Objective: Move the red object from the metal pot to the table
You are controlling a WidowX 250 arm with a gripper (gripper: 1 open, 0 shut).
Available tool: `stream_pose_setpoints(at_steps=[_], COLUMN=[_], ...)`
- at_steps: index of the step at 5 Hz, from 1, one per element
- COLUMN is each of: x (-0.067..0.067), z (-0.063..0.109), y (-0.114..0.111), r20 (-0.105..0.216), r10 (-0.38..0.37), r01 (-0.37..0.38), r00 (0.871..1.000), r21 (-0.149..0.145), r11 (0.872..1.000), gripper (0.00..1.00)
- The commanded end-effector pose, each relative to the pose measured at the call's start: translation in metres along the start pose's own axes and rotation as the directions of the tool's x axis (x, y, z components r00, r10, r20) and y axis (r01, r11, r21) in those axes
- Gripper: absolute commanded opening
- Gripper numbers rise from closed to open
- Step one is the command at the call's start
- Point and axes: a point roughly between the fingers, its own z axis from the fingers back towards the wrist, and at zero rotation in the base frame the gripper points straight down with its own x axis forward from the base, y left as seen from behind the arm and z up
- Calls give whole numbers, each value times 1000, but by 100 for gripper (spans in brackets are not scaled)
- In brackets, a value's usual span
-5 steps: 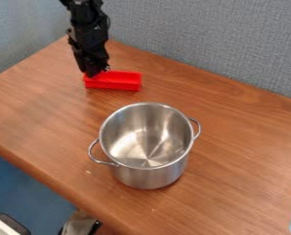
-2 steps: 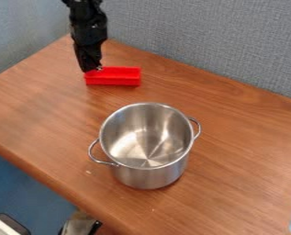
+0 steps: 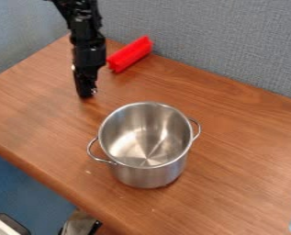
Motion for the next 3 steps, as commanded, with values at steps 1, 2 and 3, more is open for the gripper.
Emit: stream_pose_setpoints(at_steps=[1,2,3], x=[9,11,14], z=[-7,-2,2], y=[-17,-16,-16], r20=[0,19,36], r10=[-95,-142,-185], r01=[95,142,185], r00=[995,990,982], r21=[-26,-8,11], r11=[995,990,983], gripper=[0,0,0])
